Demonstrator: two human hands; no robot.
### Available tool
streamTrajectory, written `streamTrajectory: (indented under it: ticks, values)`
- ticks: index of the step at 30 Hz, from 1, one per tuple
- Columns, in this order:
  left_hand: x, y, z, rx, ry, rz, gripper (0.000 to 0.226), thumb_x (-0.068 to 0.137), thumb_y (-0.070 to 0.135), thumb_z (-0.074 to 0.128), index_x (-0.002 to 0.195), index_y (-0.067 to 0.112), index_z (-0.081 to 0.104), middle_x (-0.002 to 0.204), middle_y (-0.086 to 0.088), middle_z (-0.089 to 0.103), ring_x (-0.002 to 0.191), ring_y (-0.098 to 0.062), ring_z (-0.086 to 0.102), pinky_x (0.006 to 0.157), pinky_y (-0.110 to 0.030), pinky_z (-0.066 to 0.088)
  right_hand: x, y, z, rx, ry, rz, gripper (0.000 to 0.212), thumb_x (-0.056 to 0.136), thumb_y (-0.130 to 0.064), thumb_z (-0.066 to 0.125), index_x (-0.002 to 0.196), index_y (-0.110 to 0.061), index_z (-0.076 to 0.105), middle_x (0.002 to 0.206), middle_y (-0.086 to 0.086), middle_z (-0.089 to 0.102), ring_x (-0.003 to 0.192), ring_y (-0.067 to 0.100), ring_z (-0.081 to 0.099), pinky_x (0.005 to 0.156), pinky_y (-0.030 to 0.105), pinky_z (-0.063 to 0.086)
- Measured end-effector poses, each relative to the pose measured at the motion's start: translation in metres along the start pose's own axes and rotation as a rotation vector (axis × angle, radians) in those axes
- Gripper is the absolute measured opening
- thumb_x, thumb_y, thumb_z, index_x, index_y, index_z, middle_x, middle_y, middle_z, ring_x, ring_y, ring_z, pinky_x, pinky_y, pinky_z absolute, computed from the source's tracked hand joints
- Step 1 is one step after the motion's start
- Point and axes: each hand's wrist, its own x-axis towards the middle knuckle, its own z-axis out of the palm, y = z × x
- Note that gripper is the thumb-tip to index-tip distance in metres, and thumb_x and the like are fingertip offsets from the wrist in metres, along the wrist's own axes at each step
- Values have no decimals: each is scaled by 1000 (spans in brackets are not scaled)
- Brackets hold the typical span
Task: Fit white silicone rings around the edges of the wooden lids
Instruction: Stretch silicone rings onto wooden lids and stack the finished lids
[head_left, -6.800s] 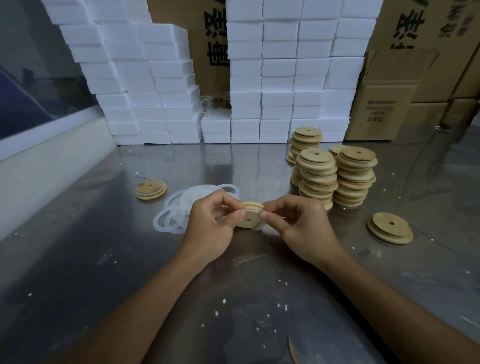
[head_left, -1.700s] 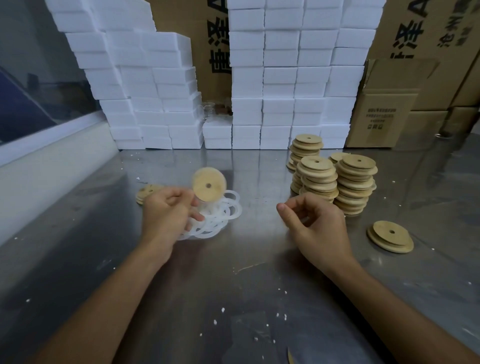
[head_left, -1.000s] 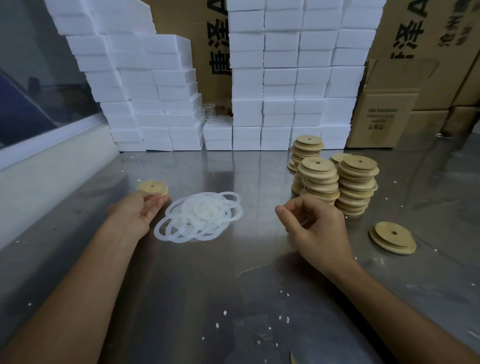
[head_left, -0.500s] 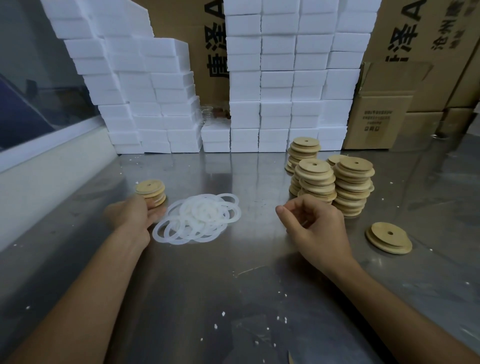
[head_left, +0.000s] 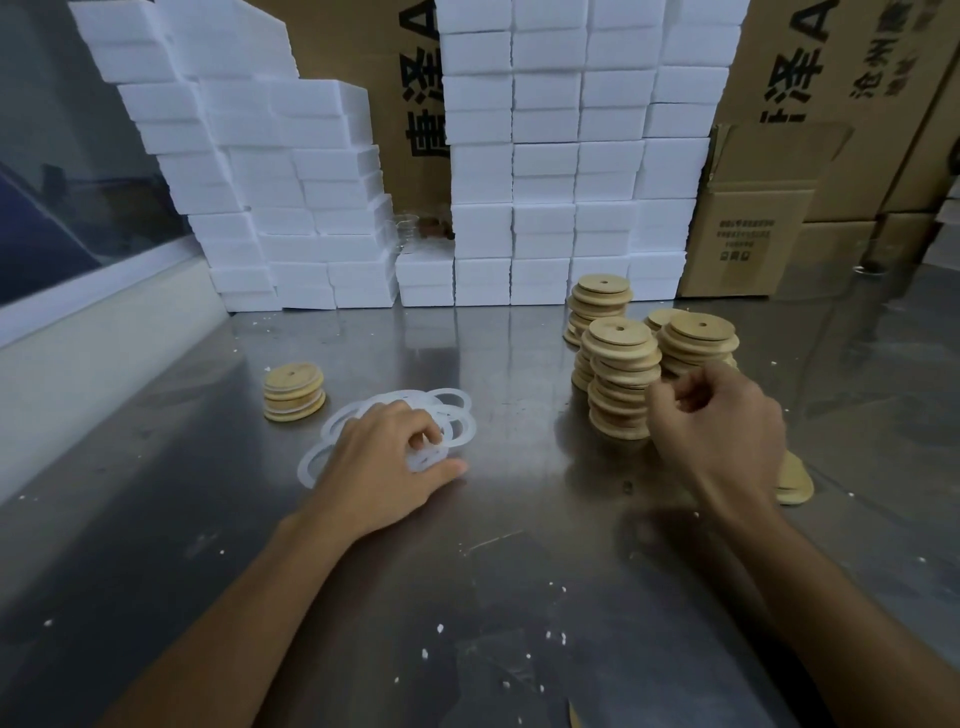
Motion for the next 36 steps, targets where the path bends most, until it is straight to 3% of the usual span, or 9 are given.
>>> streamTrajectory:
  ticks: [4, 7, 9, 14, 19, 23, 29, 32, 36]
  values:
    - [1, 5, -3, 7, -46, -23, 16, 81, 38, 75, 74, 28, 65, 84, 9, 62, 85, -14, 55, 83, -37, 45, 12, 12, -12, -296, -157, 128, 22, 77, -35, 61, 63, -18, 58, 64, 2, 54, 80, 34, 54, 87, 48, 37]
    - [0, 6, -3, 32, -50, -24, 14, 85, 33, 72, 77, 22, 70, 85, 7, 63, 86, -16, 55, 83, -36, 44, 14, 14, -13, -450, -357, 247, 17, 75, -35, 63, 74, -19, 65, 84, 8, 61, 101, 37, 54, 101, 59, 30]
    - [0, 7, -4, 54, -47, -24, 16, 87, 32, 70, 80, 18, 71, 87, 4, 65, 85, -16, 55, 82, -36, 44, 15, 14, -12, -483, -430, 283, 16, 74, -32, 66, 83, -20, 67, 94, 9, 62, 106, 35, 53, 103, 61, 31]
    - [0, 7, -5, 86, -72, -16, 20, 92, 30, 63, 80, 15, 69, 88, 3, 63, 84, -16, 55, 80, -37, 46, 15, 14, -12, -480, -458, 290, 18, 73, -23, 71, 90, -22, 65, 99, 8, 59, 109, 34, 52, 100, 55, 38]
    - [-1, 12, -8, 55, -11, -9, 15, 94, 22, 58, 81, 14, 60, 83, 6, 58, 79, -16, 52, 72, -28, 38, 15, 9, -17, -492, -521, 279, 25, 73, -24, 72, 97, -28, 65, 95, 2, 51, 111, 32, 52, 99, 53, 40]
    - [0, 16, -12, 58, 79, -18, 15, 98, 20, 49, 86, 12, 52, 77, 0, 57, 72, -23, 50, 64, -35, 33, 19, 1, -24, -515, -660, 281, 25, 72, -26, 68, 95, -31, 62, 103, 2, 56, 109, 30, 54, 98, 52, 47]
    - [1, 21, -11, -87, 230, -50, 13, 99, 17, 47, 88, 13, 49, 71, -5, 62, 71, -35, 55, 64, -47, 43, 14, -5, -23, -511, -739, 178, 17, 69, -26, 65, 85, -32, 65, 100, 2, 62, 101, 29, 57, 92, 48, 52]
    - [0, 21, -8, -213, 303, -85, 17, 97, 10, 49, 83, 18, 50, 63, 4, 57, 65, -23, 55, 62, -41, 43, 11, -6, -19, -499, -731, 141, 19, 71, -36, 68, 90, -31, 69, 96, 1, 66, 96, 26, 61, 83, 40, 55]
    - [1, 24, -3, -427, 319, -175, 27, 97, 3, 47, 79, 23, 50, 57, 8, 54, 58, -6, 51, 57, -17, 39, 8, -6, -14, -479, -738, 94, 20, 75, -44, 68, 85, -28, 65, 89, -2, 65, 89, 23, 63, 77, 38, 55]
